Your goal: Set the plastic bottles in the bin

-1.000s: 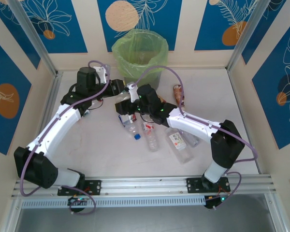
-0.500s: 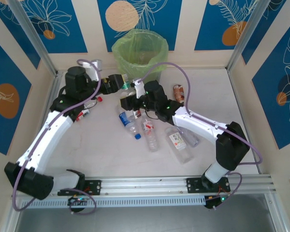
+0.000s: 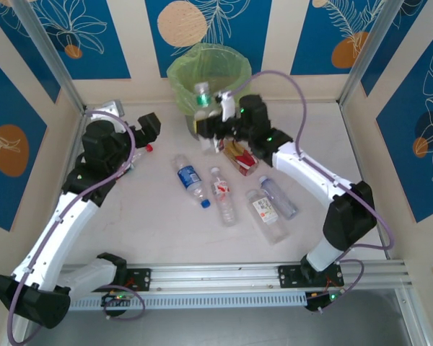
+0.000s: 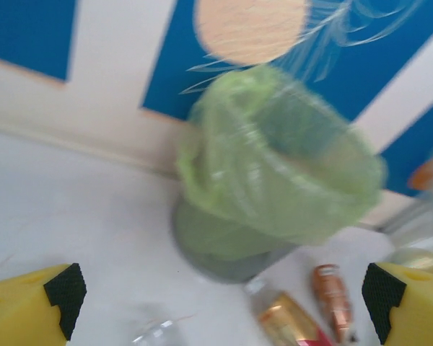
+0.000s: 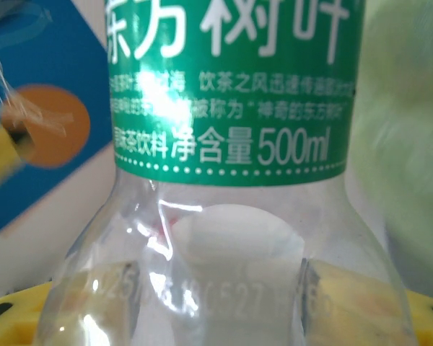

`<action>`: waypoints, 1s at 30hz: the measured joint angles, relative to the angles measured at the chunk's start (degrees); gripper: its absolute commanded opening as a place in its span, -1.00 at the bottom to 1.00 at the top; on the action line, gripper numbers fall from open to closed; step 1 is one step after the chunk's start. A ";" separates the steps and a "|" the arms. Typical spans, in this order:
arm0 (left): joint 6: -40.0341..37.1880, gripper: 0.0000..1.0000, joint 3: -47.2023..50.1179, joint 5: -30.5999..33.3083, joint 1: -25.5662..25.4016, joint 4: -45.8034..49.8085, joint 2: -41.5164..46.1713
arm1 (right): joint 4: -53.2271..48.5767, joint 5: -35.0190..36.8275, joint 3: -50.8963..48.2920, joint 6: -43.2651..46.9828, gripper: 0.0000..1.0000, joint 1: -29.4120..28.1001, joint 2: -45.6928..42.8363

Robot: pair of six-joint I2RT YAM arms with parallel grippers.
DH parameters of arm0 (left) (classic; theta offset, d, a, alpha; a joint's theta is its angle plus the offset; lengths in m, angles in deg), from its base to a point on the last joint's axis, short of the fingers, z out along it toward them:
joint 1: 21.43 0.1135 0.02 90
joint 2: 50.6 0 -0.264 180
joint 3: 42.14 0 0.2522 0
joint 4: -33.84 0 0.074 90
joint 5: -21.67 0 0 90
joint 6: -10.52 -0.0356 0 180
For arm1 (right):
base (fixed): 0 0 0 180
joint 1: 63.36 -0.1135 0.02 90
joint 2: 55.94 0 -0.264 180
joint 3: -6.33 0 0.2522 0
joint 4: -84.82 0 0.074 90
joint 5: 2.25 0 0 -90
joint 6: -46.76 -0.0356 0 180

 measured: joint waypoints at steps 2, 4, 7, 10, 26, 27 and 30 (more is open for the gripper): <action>0.61 0.99 3.72 3.96 0.00 0.26 0.72 | 0.46 -1.36 5.16 0.02 0.08 2.40 0.74; 0.35 0.99 6.56 6.73 0.00 1.27 1.20 | 1.49 -2.21 10.08 -0.02 0.09 4.24 2.10; -1.77 0.99 7.65 8.50 0.00 2.97 1.29 | 3.23 -2.54 17.84 -0.66 0.09 6.19 6.25; -3.78 0.99 7.65 9.94 0.00 4.26 1.51 | 4.94 -1.66 24.92 -1.99 0.10 7.65 12.57; -3.76 0.99 10.93 11.85 0.11 6.14 -0.61 | -0.59 3.93 58.25 -0.68 0.32 10.49 44.81; -3.72 0.99 10.91 11.82 0.11 6.14 -1.11 | -0.70 4.37 58.25 0.11 0.35 10.45 45.07; -3.54 0.99 10.91 11.78 0.13 6.21 -2.38 | -0.83 5.44 58.45 1.73 0.45 10.36 46.01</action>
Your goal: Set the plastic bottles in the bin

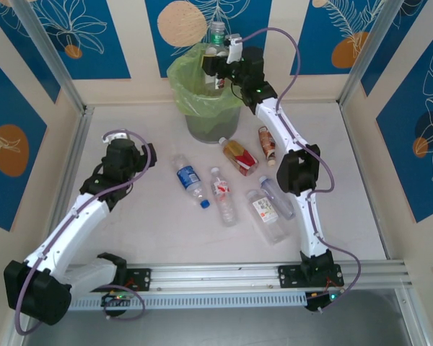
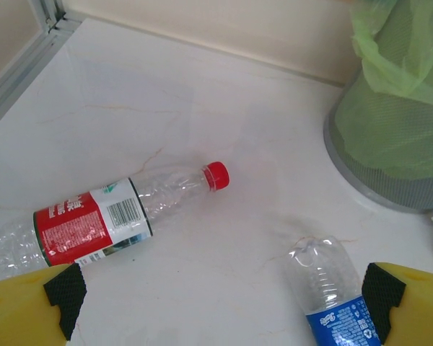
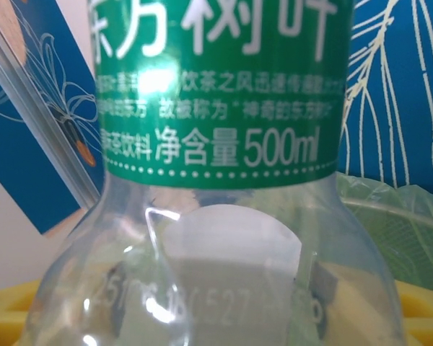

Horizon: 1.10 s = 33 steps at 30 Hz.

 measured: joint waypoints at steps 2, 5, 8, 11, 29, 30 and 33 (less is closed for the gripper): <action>0.00 0.99 0.00 -0.07 0.09 0.17 -0.66 | -0.59 0.46 0.04 1.01 0.52 -0.09 0.20; 0.00 0.99 0.00 -0.59 0.39 0.46 -1.09 | -1.44 1.14 0.46 2.64 0.64 -0.17 0.20; 0.48 0.99 0.00 -3.45 1.95 0.28 -1.16 | -2.29 1.51 1.18 4.48 0.67 -0.39 0.20; 1.55 0.99 0.00 -6.73 4.20 -0.22 -1.38 | -3.17 2.03 1.40 6.03 0.70 -0.85 0.17; -2.47 0.99 -0.81 -10.38 12.66 -0.09 -8.92 | -8.96 4.04 -14.71 10.54 0.99 -3.45 -19.37; -2.75 0.99 -1.25 -10.49 12.87 -0.07 -9.66 | -8.44 4.09 -17.03 10.51 0.99 -3.45 -21.42; -4.15 0.99 -2.82 -10.54 13.29 0.31 -11.58 | -6.95 4.28 -23.78 10.51 0.99 -3.45 -26.67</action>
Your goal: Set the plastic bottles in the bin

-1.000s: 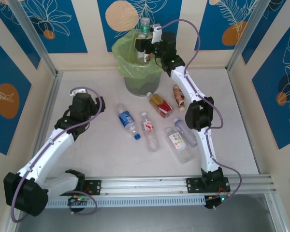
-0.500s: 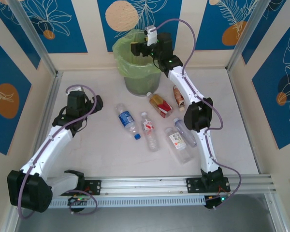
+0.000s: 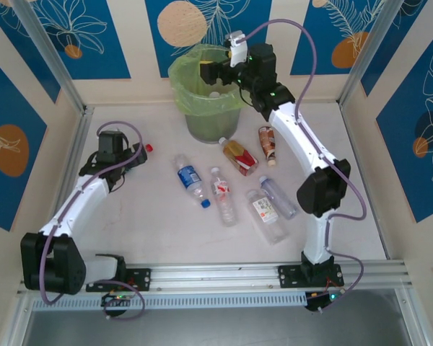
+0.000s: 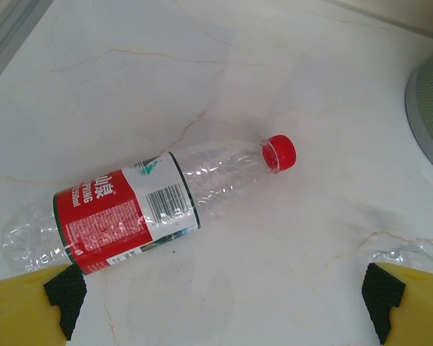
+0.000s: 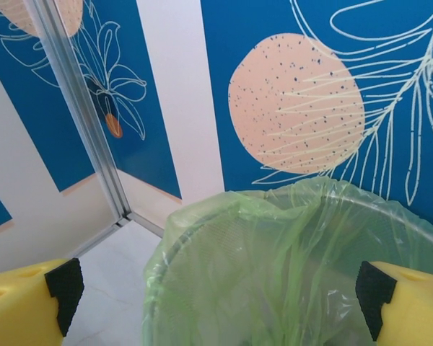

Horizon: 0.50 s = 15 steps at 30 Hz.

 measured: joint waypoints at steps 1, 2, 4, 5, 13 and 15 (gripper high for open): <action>-0.33 0.99 -0.50 0.00 0.13 0.04 -0.46 | 0.39 0.04 -2.23 -0.04 0.99 0.00 -1.57; -0.90 0.99 -1.03 0.00 0.33 0.09 -1.03 | 0.74 0.04 -4.74 -0.11 0.99 0.00 -3.26; -1.95 0.99 -2.05 0.00 0.94 0.22 -2.23 | 1.86 0.15 -9.81 -0.44 0.99 0.00 -6.45; -2.51 0.99 -2.67 0.00 1.36 0.48 -2.93 | 2.49 0.24 -12.92 -0.70 0.99 0.00 -8.35; -5.09 0.99 -10.12 -0.39 5.88 4.20 -11.06 | 5.97 0.92 -33.77 -4.17 0.98 0.00 -22.27; -5.33 0.99 -12.52 -0.44 6.86 6.03 -13.42 | 6.56 1.55 -38.38 -5.03 0.99 0.02 -25.79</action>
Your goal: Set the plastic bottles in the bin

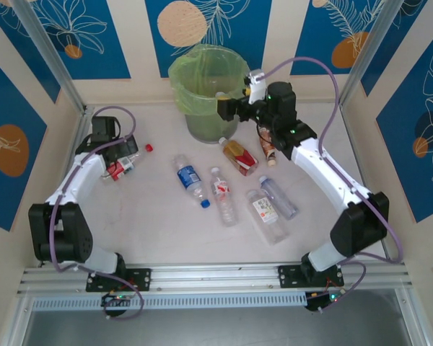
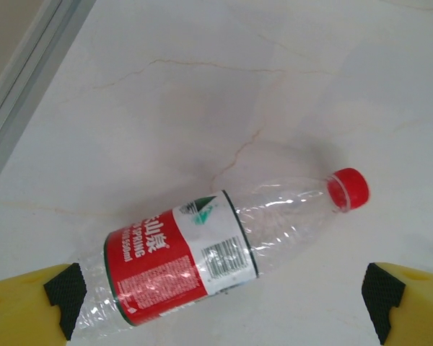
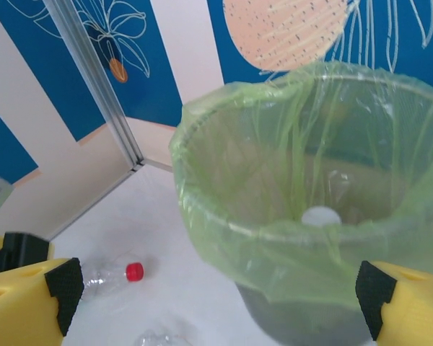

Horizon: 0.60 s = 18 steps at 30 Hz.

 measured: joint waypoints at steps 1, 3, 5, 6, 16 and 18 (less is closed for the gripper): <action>-0.02 0.99 -1.14 -0.07 0.50 0.83 -1.11 | 0.13 0.37 -1.95 -0.48 0.99 0.00 -1.57; 0.00 0.99 -3.21 -0.98 2.01 2.03 -3.65 | 0.35 1.29 -6.10 -1.60 0.98 0.13 -4.87; 0.04 0.99 -4.17 -2.51 3.61 2.62 -5.55 | 0.37 2.01 -9.94 -2.84 0.99 0.44 -7.82; 0.13 0.99 -4.57 -3.67 4.55 2.95 -6.62 | 0.33 2.54 -11.89 -3.54 0.99 0.70 -9.25; 0.63 0.99 -6.03 -14.43 9.90 3.41 -13.92 | -3.28 5.95 -22.56 -8.68 0.99 3.19 -16.20; 0.00 0.99 -6.49 -16.02 9.92 3.21 -15.39 | -3.85 6.27 -23.12 -9.25 0.99 3.63 -16.92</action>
